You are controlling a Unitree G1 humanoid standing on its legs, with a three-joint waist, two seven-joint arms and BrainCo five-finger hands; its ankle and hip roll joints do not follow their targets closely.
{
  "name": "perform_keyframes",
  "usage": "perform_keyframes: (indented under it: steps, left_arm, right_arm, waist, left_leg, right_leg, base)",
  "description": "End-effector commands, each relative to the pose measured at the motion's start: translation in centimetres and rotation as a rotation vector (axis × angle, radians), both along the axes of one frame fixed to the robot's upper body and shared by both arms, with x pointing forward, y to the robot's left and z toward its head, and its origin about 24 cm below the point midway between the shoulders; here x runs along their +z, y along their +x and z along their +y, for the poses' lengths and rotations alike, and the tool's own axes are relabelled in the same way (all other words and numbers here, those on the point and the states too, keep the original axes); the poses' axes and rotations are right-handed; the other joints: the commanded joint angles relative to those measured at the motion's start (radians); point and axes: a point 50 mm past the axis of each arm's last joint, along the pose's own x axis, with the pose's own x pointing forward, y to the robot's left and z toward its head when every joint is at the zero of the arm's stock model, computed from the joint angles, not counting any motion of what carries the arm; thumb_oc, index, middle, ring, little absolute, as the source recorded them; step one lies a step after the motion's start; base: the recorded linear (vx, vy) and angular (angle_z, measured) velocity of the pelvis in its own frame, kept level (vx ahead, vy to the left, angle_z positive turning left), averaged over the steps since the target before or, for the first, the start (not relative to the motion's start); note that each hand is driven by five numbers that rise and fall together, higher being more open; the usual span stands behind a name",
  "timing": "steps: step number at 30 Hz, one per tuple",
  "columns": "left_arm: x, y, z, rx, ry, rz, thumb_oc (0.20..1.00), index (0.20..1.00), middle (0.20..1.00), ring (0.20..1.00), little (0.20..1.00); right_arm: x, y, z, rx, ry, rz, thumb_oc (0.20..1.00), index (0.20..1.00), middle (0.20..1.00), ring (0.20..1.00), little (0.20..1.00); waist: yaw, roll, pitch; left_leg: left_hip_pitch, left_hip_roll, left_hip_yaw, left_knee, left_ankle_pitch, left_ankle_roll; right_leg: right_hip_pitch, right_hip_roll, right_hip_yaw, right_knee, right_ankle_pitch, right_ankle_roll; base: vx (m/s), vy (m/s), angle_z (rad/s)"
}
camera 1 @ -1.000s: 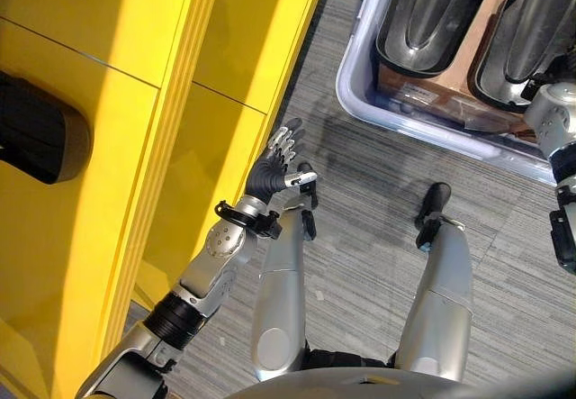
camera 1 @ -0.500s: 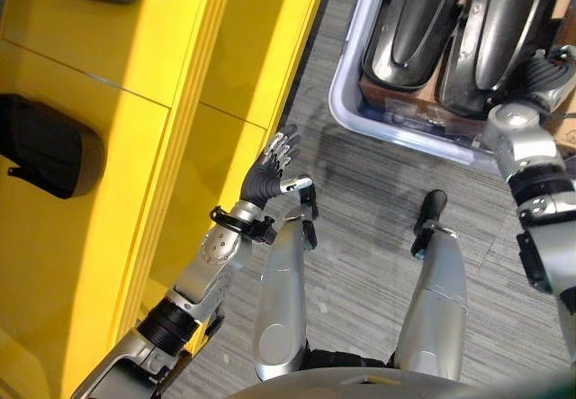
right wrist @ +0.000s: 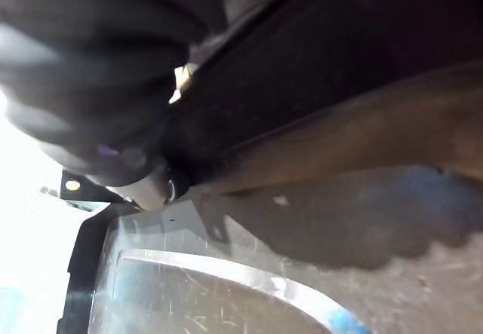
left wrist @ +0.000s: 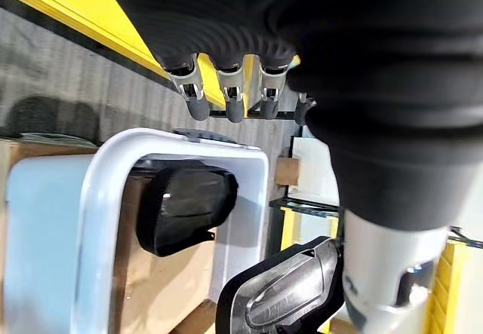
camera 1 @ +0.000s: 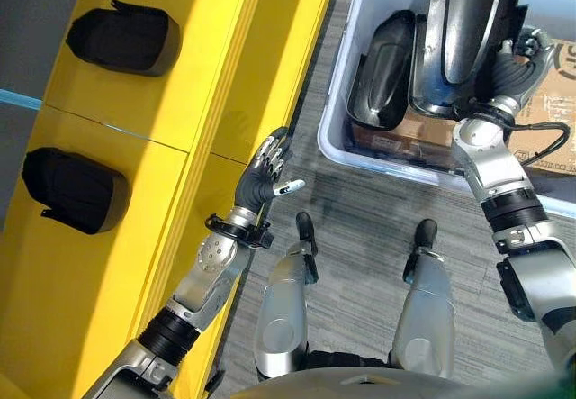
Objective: Move parts from the plastic box to the shelf.
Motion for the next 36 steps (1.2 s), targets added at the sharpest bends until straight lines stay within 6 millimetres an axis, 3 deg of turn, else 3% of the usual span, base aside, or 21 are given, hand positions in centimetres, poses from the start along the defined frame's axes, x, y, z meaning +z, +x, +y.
perform_keyframes:
  steps: [1,3,6,12,17,24,30,31,33,34,35,36]
  left_arm:
    - [0.8,-1.0,-0.2,-0.025,-0.005,-0.087,1.0,1.0,1.0,1.0,1.0]
    - [0.6,-1.1,0.1,-0.015,-0.012,-0.081,1.0,1.0,1.0,1.0,1.0]
    - [0.0,-1.5,1.1,0.017,-0.018,-0.063,1.0,1.0,1.0,1.0,1.0]
    - [-0.7,-1.9,1.8,0.039,-0.031,-0.037,1.0,1.0,1.0,1.0,1.0]
    - [-1.2,-2.5,1.8,0.024,-0.02,-0.026,1.0,1.0,1.0,1.0,1.0]
    - [-1.7,-3.3,0.4,-0.091,-0.014,-0.036,1.0,1.0,1.0,1.0,1.0]
    - [-1.4,-3.1,-1.2,-0.129,-0.015,-0.048,1.0,1.0,1.0,1.0,1.0]
    - [-1.4,-3.2,-1.2,-0.121,-0.01,-0.046,1.0,1.0,1.0,1.0,1.0]
    - [-1.8,-3.0,-1.2,-0.085,-0.007,-0.025,1.0,1.0,1.0,1.0,1.0]
    - [-2.1,-2.9,-1.2,-0.063,-0.016,0.002,1.0,1.0,1.0,1.0,1.0]
    - [-2.9,-3.1,-1.2,-0.049,-0.032,0.038,1.0,1.0,1.0,1.0,1.0]
    - [-3.5,-3.5,-1.0,-0.032,-0.041,0.058,1.0,1.0,1.0,1.0,1.0]
  right_arm:
    - [3.6,-0.5,0.2,0.084,0.097,-0.193,0.2,0.2,0.2,0.2,0.2]
    - [2.6,-0.1,0.2,0.194,0.205,-0.159,0.2,0.2,0.2,0.2,0.2]
    - [-0.6,0.6,1.2,0.415,0.362,-0.046,0.2,0.2,0.2,0.2,0.2]
    - [-2.9,0.7,3.3,0.579,0.374,0.062,0.2,0.2,0.2,0.2,0.2]
    - [-4.5,-0.2,6.5,0.752,0.392,0.134,0.2,0.2,0.2,0.2,0.2]
    - [-7.3,-1.9,9.3,0.865,0.499,0.199,0.2,0.2,0.2,0.2,0.2]
    - [-9.7,-3.4,11.5,0.942,0.52,0.252,0.2,0.2,0.2,0.2,0.2]
    - [-10.0,-3.5,11.9,0.965,0.517,0.263,0.2,0.2,0.2,0.2,0.2]
    - [-10.5,-4.1,12.6,1.001,0.488,0.285,0.2,0.2,0.2,0.2,0.2]
    - [-11.4,-4.9,12.3,0.991,0.496,0.31,0.2,0.2,0.2,0.2,0.2]
    - [-12.4,-5.5,11.6,0.972,0.504,0.334,0.2,0.2,0.2,0.2,0.2]
    - [-13.0,-5.8,11.0,0.967,0.485,0.35,0.2,0.2,0.2,0.2,0.2]
  waist:
    - [0.017,-0.028,0.001]
    - [0.015,-0.032,0.001]
    - [0.015,-0.05,-0.005]
    - [0.022,-0.07,-0.047]
    - [0.028,-0.099,-0.097]
    - [0.014,-0.134,-0.127]
    - [0.008,-0.163,-0.139]
    - [0.013,-0.162,-0.14]
    - [0.008,-0.161,-0.155]
    - [-0.012,-0.161,-0.176]
    - [-0.018,-0.167,-0.197]
    - [-0.02,-0.173,-0.214]
  left_leg:
    - [0.042,-0.037,0.009,0.007,-0.098,0.031]
    - [0.087,-0.035,0.012,-0.01,-0.094,0.029]
    - [0.187,-0.022,0.009,-0.04,-0.086,0.022]
    - [0.239,-0.012,0.002,-0.065,-0.076,0.017]
    - [0.289,-0.001,0.0,-0.094,-0.065,0.013]
    - [0.319,-0.009,0.039,-0.085,-0.086,0.035]
    - [0.337,-0.061,0.097,-0.084,-0.126,0.078]
    - [0.353,-0.063,0.099,-0.093,-0.145,0.074]
    - [0.362,-0.073,0.097,-0.126,-0.134,0.089]
    - [0.341,-0.09,0.055,-0.16,-0.103,0.106]
    - [0.347,-0.111,0.017,-0.188,-0.088,0.104]
    - [0.353,-0.123,-0.005,-0.204,-0.078,0.098]
  right_leg:
    - [0.066,0.06,-0.094,0.031,-0.103,-0.07]
    - [0.109,0.057,-0.102,0.019,-0.104,-0.071]
    - [0.215,0.057,-0.119,-0.01,-0.107,-0.081]
    - [0.281,0.064,-0.132,-0.05,-0.1,-0.085]
    - [0.356,0.066,-0.15,-0.112,-0.079,-0.075]
    - [0.41,0.038,-0.158,-0.212,0.0,-0.023]
    - [0.419,-0.018,-0.166,-0.3,0.135,0.019]
    - [0.42,-0.016,-0.184,-0.29,0.128,0.032]
    - [0.415,0.04,-0.182,-0.248,0.071,0.022]
    - [0.385,0.155,-0.111,-0.2,-0.006,-0.027]
    - [0.402,0.22,-0.085,-0.197,-0.042,-0.061]
    - [0.427,0.252,-0.078,-0.216,-0.055,-0.081]
  base:
    - [0.04,0.021,-0.03]
    - [0.05,0.03,-0.02]
    - [0.08,0.04,0.07]
    - [0.05,0.059,0.04]
    - [0.03,0.176,0.07]
    - [-0.04,0.15,0.04]
    - [-0.11,0.186,-0.16]
    - [-0.11,0.147,-0.31]
    - [-0.16,0.1,-0.85]
    - [-0.17,0.015,-0.64]
    - [-0.16,-0.032,0.45]
    - [-0.04,-0.122,1.03]
